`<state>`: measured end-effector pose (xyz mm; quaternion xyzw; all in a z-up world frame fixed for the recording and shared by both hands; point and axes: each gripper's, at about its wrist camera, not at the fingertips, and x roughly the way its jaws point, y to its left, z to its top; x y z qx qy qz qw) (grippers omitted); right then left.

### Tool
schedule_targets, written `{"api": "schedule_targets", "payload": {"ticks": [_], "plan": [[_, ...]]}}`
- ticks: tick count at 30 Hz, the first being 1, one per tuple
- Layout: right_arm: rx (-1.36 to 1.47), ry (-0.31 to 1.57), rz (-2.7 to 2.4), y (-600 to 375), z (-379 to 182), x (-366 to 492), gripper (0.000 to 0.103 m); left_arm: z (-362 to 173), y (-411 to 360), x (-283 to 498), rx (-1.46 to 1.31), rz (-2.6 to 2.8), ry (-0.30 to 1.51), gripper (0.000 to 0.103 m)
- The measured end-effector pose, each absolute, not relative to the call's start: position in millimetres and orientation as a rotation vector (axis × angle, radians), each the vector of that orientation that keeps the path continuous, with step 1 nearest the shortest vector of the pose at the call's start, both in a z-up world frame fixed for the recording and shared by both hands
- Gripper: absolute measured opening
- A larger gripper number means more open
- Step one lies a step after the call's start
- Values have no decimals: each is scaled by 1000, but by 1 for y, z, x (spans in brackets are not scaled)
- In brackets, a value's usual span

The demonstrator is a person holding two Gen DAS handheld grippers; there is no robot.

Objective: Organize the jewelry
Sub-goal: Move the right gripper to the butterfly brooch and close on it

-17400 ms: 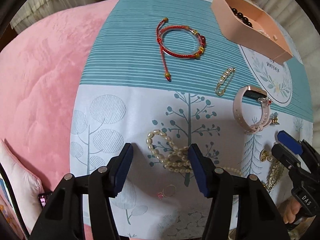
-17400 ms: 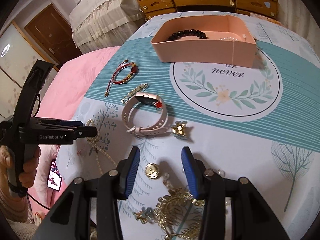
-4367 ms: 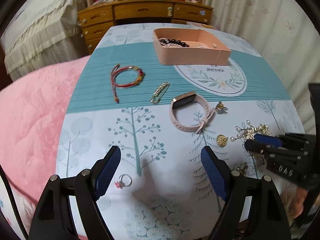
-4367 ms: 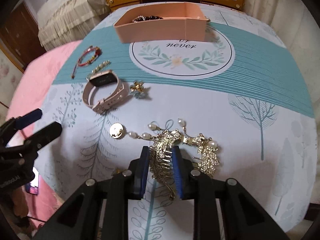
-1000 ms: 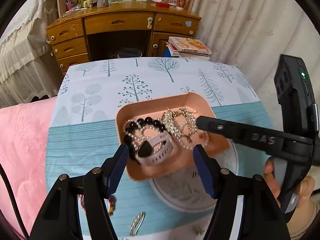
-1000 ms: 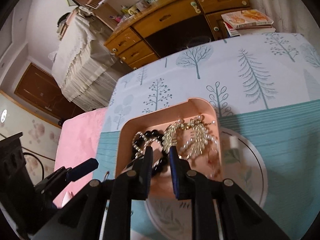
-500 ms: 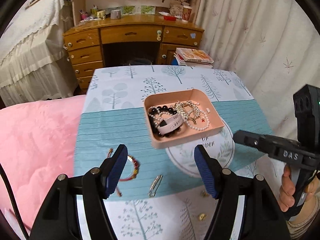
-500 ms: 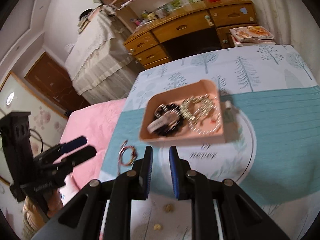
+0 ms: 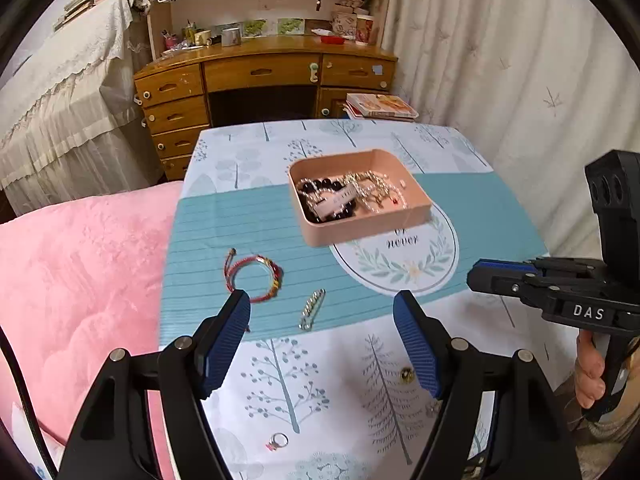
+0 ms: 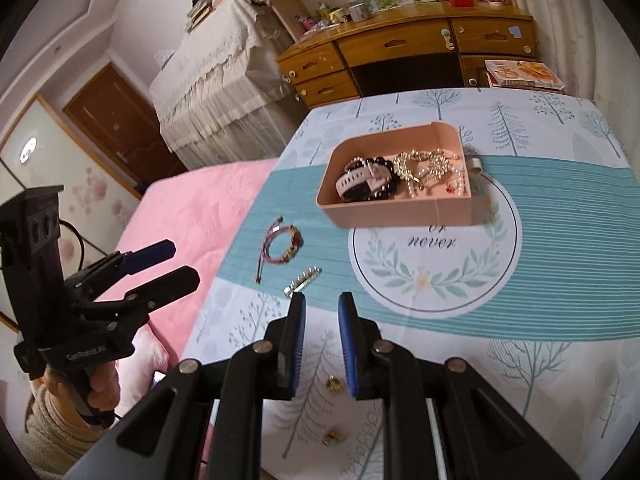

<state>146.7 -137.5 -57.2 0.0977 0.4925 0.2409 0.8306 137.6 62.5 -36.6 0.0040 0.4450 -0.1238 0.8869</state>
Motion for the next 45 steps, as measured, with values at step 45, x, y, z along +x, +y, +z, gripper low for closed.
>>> {"api": "schedule_targets", "payload": {"ticks": [45], "plan": [[-193,994,606,-151,-147,79,23,-135,-7,109,99,-437,981,72]]}}
